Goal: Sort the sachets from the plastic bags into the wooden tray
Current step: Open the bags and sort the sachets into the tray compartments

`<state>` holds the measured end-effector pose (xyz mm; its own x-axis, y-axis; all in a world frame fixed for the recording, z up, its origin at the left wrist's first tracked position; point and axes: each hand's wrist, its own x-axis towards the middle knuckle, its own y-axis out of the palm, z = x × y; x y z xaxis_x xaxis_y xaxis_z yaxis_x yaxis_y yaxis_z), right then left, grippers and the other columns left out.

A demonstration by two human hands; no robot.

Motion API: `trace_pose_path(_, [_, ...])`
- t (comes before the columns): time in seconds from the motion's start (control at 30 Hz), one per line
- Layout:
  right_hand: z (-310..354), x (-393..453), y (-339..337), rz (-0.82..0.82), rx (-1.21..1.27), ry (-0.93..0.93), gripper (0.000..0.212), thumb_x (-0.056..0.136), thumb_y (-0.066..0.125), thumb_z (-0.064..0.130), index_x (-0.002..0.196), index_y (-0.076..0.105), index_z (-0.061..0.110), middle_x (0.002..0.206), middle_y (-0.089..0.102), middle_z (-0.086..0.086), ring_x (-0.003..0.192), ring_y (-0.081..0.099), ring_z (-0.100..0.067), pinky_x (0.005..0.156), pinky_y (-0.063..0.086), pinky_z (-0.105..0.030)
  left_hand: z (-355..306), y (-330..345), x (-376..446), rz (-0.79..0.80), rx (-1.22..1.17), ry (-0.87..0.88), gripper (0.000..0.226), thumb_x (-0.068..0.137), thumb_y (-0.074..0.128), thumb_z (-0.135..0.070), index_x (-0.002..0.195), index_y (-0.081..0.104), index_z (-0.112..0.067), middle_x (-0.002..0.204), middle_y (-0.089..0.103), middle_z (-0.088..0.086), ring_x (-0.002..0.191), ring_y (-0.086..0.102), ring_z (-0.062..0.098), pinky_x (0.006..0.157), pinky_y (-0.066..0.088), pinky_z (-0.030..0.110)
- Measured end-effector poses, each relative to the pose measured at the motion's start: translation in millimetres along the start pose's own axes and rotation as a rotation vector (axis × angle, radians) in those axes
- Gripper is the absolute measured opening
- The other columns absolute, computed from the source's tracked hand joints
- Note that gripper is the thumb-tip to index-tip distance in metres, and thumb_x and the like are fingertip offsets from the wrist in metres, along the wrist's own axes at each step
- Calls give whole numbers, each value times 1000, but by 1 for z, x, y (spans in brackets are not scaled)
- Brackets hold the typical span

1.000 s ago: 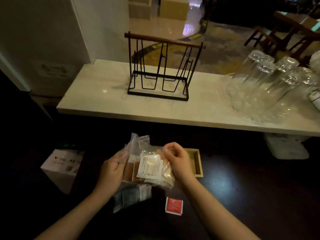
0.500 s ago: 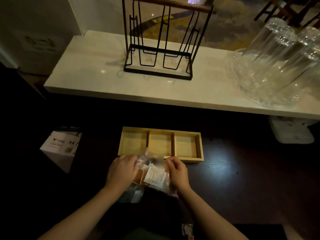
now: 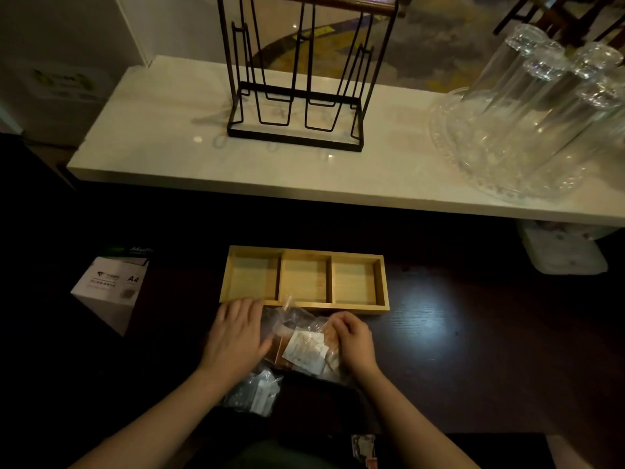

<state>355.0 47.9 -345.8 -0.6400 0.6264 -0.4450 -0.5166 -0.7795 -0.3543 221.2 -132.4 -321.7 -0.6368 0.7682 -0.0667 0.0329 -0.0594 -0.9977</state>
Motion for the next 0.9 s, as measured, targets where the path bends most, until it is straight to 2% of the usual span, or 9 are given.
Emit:
trace_pose_path(0.1, [3, -4, -12, 20, 162, 51, 24, 95, 48, 9, 82, 68, 12, 80, 69, -2, 75, 64, -14, 70, 51, -25, 7, -12, -6, -34, -151, -7, 61, 80, 38, -55, 121, 48, -11, 121, 58, 9, 113, 54, 25, 99, 44, 43])
trace_pose_path(0.17, [7, -6, -19, 51, 286, 95, 25, 96, 45, 8, 83, 66, 5, 78, 67, -6, 69, 63, -14, 63, 51, -23, 1, -28, -9, -42, -337, -14, 55, 82, 37, -52, 122, 49, -17, 125, 52, 2, 117, 48, 17, 99, 43, 37])
trace_pose_path(0.27, [15, -7, -22, 124, 436, 127, 27, 97, 46, 10, 80, 67, 6, 76, 66, -7, 68, 62, -19, 60, 51, -28, -21, -59, -9, 113, -785, -83, 29, 92, 43, -44, 111, 56, -26, 102, 57, -11, 84, 50, -11, 78, 46, 14])
trace_pose_path(0.3, [19, -8, -21, 150, 488, 128, 29, 96, 48, 10, 75, 68, 10, 72, 66, -5, 66, 61, -18, 60, 50, -29, -27, -67, -6, 189, -905, -113, 17, 94, 45, -38, 102, 57, -28, 87, 59, -12, 68, 52, -10, 65, 43, 13])
trace_pose_path(0.37, [26, -9, -18, 187, 559, 118, 35, 95, 50, 11, 68, 71, 17, 67, 66, -1, 63, 61, -16, 59, 48, -30, -32, -77, -1, 248, -1075, -186, 15, 94, 48, -32, 88, 58, -24, 73, 62, -4, 57, 55, 0, 58, 42, 21])
trace_pose_path(0.43, [31, -7, -18, 199, 584, 109, 34, 95, 51, 13, 70, 73, 18, 71, 68, -3, 65, 62, -18, 60, 49, -32, -28, -86, 1, 264, -1170, -237, 15, 93, 50, -29, 83, 57, -21, 80, 68, 3, 59, 62, 11, 56, 48, 28])
trace_pose_path(0.53, [37, -6, -19, 241, 532, 81, 35, 97, 48, 15, 70, 70, 19, 73, 68, -3, 66, 62, -18, 61, 48, -31, -17, -92, 2, 269, -1021, -203, 16, 93, 51, -29, 78, 54, -25, 80, 67, 3, 72, 64, 21, 65, 49, 37])
trace_pose_path(0.73, [42, -9, -4, 276, 456, 119, 23, 95, 53, 19, 77, 66, 15, 73, 63, -4, 66, 59, -19, 61, 48, -31, -9, -111, -2, 524, -1330, -209, 23, 95, 47, -16, 74, 54, -15, 66, 57, -1, 57, 58, 16, 44, 47, 26])
trace_pose_path(0.9, [45, -11, 12, 273, 401, 197, 24, 92, 59, 21, 99, 63, -1, 74, 66, -2, 61, 64, -12, 57, 52, -23, -19, -114, -8, 542, -1451, -160, 15, 94, 50, -15, 82, 57, -9, 70, 62, 1, 63, 62, 17, 51, 50, 26])
